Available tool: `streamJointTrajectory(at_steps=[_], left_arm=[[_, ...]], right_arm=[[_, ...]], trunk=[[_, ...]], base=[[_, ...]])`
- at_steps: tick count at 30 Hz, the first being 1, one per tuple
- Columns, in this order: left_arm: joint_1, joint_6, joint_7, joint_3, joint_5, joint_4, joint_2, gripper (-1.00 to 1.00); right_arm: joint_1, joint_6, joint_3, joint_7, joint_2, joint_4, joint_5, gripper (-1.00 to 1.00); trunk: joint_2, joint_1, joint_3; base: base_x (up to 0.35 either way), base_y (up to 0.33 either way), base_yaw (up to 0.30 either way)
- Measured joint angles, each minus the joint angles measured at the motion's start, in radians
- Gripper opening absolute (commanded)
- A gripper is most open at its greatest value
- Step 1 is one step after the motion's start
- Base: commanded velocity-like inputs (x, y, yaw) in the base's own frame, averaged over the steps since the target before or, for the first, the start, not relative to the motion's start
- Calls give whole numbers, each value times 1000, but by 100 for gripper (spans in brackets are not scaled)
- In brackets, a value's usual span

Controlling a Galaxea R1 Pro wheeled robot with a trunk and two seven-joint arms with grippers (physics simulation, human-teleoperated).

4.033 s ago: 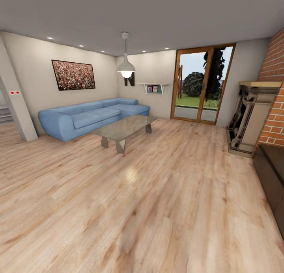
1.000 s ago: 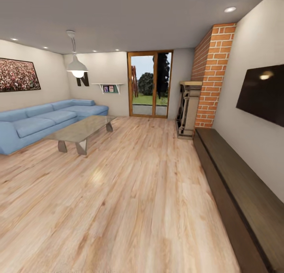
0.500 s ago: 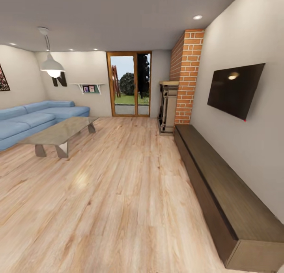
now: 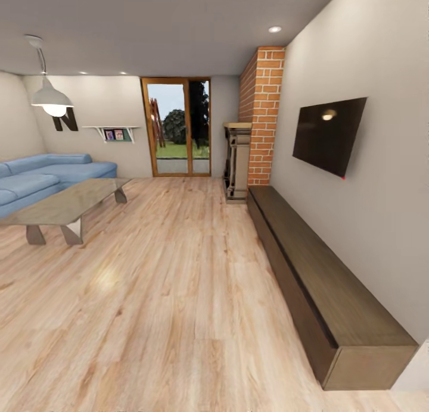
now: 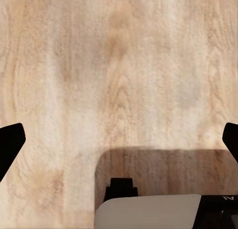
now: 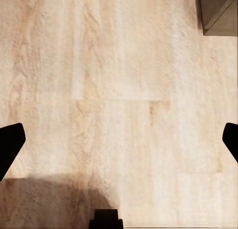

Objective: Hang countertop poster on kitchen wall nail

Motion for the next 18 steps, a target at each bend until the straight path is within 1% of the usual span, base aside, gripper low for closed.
streamJointTrajectory(at_steps=[4,18], left_arm=[[0,0,0,0,0,0,0,100],[0,0,0,0,0,0,0,100]], right_arm=[[0,0,0,0,-1,0,0,100],[0,0,0,0,-1,-1,0,100]], trunk=[[0,0,0],[0,0,0]], base=[[-248,0,-203],[-10,0,-295]])
